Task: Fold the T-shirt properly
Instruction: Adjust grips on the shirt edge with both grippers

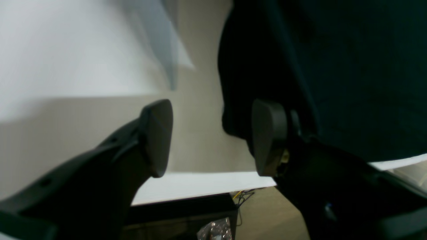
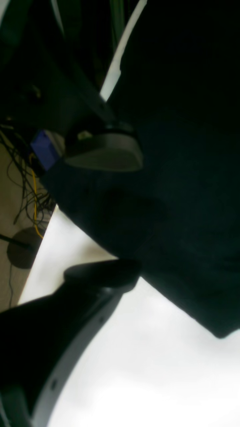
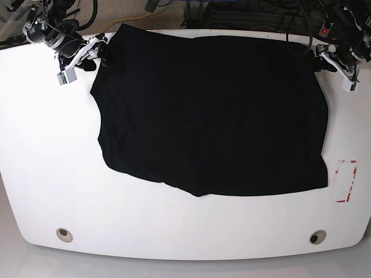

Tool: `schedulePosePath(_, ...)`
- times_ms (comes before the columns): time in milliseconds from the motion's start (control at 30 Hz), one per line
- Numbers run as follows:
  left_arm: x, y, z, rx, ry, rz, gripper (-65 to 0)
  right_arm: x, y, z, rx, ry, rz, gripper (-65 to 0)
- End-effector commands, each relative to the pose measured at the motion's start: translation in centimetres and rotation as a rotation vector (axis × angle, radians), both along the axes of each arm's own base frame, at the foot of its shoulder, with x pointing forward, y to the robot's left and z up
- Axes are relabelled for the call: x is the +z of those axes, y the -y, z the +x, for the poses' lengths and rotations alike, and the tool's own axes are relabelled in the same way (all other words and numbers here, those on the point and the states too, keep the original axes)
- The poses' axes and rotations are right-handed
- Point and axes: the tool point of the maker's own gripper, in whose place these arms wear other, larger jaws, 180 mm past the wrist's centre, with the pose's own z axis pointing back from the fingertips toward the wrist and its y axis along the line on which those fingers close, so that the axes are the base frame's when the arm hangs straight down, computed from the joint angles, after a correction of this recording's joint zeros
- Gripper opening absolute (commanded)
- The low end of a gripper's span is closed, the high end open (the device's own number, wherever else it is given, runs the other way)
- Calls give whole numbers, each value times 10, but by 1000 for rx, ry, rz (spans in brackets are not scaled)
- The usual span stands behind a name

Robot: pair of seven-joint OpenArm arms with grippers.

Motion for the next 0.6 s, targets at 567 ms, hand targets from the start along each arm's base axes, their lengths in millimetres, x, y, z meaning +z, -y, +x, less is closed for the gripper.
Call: schedulePosePath(567, -25, 0, -12, -40, -121, 28, -539, 10, 1, 6, -1, 42, 3, -249)
